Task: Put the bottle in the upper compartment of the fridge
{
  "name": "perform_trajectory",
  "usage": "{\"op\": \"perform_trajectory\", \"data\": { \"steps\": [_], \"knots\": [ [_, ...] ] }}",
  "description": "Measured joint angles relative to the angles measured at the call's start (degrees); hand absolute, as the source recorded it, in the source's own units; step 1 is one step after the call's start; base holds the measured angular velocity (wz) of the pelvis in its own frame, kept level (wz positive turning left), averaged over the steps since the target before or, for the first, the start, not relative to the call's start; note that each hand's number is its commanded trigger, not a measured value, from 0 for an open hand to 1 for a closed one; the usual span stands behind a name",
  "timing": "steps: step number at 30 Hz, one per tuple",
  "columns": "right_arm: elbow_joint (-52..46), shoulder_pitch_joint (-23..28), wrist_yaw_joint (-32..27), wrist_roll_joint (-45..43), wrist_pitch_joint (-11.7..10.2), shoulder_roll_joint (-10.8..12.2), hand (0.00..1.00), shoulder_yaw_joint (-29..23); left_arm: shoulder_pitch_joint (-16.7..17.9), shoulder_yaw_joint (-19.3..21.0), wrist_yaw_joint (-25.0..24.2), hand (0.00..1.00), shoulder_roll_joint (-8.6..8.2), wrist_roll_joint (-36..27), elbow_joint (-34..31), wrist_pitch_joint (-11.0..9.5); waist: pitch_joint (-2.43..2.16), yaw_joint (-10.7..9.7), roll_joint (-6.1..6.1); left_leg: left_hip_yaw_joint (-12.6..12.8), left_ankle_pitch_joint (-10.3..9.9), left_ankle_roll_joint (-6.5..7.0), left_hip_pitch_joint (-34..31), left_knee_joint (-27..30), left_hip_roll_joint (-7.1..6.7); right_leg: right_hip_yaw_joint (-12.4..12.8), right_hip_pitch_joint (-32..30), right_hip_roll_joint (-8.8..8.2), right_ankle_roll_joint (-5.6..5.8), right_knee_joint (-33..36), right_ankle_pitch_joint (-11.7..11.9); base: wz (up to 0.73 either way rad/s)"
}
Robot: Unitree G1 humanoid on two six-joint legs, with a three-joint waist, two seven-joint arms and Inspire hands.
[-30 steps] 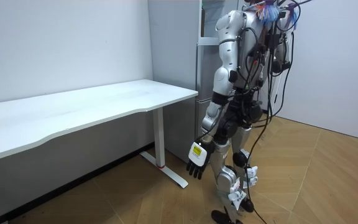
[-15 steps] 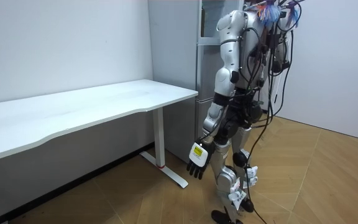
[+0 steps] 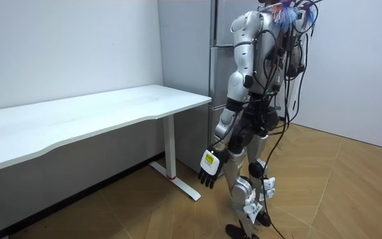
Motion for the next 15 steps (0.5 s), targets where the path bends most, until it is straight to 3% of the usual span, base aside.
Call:
{"op": "perform_trajectory", "data": {
  "steps": [3,9,15],
  "knots": [
    [-0.2,0.0,0.5,-1.1,-0.2,0.0,0.0,1.1,-0.2,-0.4,0.2,0.0,0.03,0.0,0.3,0.0,0.3,0.6,0.1,-1.2,0.0,-0.09,0.6,0.0,0.05,-0.7,0.9,0.16,-0.29,-0.2,0.2,-0.12],
    [-1.1,0.0,1.1,-1.3,-0.3,0.0,0.0,1.6,-0.4,-2.8,0.6,0.0,0.44,-0.1,0.4,0.0,0.33,0.8,0.34,-1.4,0.0,-0.45,0.7,0.0,0.08,-1.5,1.3,0.06,-0.4,-1.0,0.3,0.03],
    [-2.0,0.0,1.7,-1.8,-1.9,0.0,0.0,1.9,-0.4,-3.0,0.7,0.0,0.61,0.0,0.4,0.1,0.34,0.8,0.3,-1.5,0.0,-0.52,0.7,-0.2,0.02,-2.1,1.4,0.07,-0.38,-0.9,0.4,0.02]
  ]
}}
